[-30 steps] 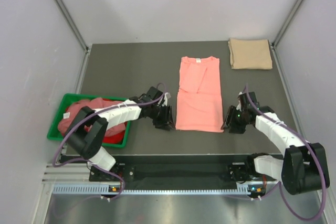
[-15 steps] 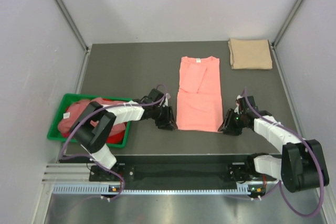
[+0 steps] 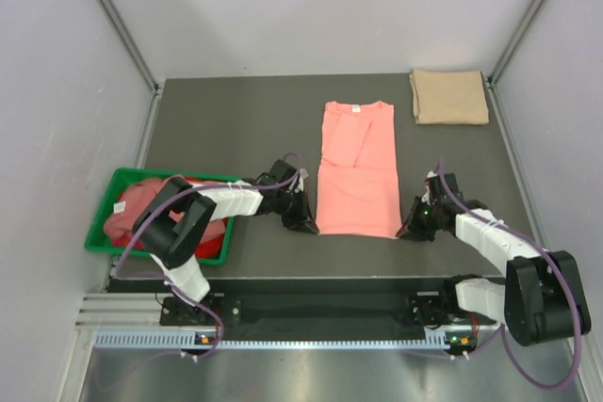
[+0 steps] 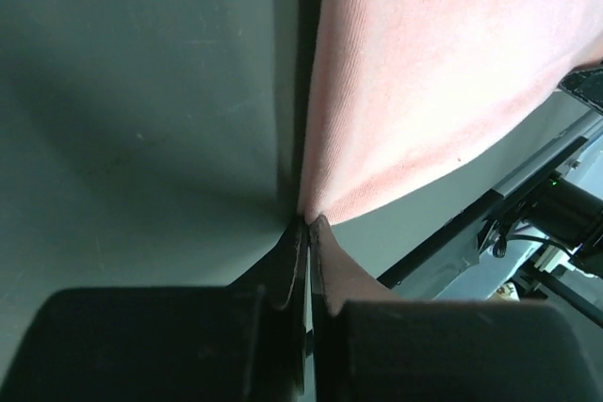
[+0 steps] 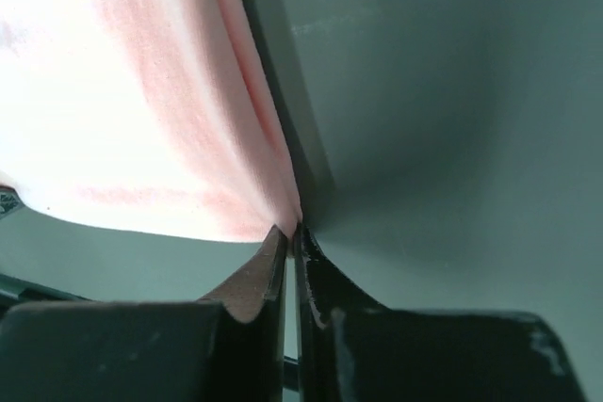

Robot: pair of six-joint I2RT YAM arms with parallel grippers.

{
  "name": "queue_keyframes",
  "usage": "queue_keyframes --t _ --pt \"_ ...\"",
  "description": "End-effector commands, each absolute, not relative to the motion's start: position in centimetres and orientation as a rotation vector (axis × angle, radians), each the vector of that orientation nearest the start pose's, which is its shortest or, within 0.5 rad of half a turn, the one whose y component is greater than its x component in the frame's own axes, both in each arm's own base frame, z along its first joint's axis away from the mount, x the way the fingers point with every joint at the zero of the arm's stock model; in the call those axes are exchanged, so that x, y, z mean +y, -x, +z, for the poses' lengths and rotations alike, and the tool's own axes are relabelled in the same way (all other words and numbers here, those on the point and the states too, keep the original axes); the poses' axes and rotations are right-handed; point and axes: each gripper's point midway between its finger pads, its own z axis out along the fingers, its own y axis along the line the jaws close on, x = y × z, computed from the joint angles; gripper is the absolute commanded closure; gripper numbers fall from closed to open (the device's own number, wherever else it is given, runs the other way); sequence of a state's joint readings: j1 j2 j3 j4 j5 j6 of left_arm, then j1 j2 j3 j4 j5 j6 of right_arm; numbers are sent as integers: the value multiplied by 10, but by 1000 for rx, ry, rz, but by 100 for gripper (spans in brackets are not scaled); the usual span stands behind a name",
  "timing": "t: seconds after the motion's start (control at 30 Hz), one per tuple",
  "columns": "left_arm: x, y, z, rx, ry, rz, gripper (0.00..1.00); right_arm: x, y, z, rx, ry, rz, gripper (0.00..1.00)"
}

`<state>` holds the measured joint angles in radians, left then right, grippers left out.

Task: Fold and stack the t-shirts
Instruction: Fold the tshirt

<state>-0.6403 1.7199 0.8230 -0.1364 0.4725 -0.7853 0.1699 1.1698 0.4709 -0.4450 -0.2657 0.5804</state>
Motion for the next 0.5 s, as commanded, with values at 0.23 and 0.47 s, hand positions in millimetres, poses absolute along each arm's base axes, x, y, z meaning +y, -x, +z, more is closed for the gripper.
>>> queue_keyframes --t 0.23,0.47 --pt "-291 -203 66 2794 -47 -747 100 82 -192 51 2631 -552 441 100" --pt "-284 -173 92 2795 -68 -565 100 76 -178 98 2528 -566 455 100"
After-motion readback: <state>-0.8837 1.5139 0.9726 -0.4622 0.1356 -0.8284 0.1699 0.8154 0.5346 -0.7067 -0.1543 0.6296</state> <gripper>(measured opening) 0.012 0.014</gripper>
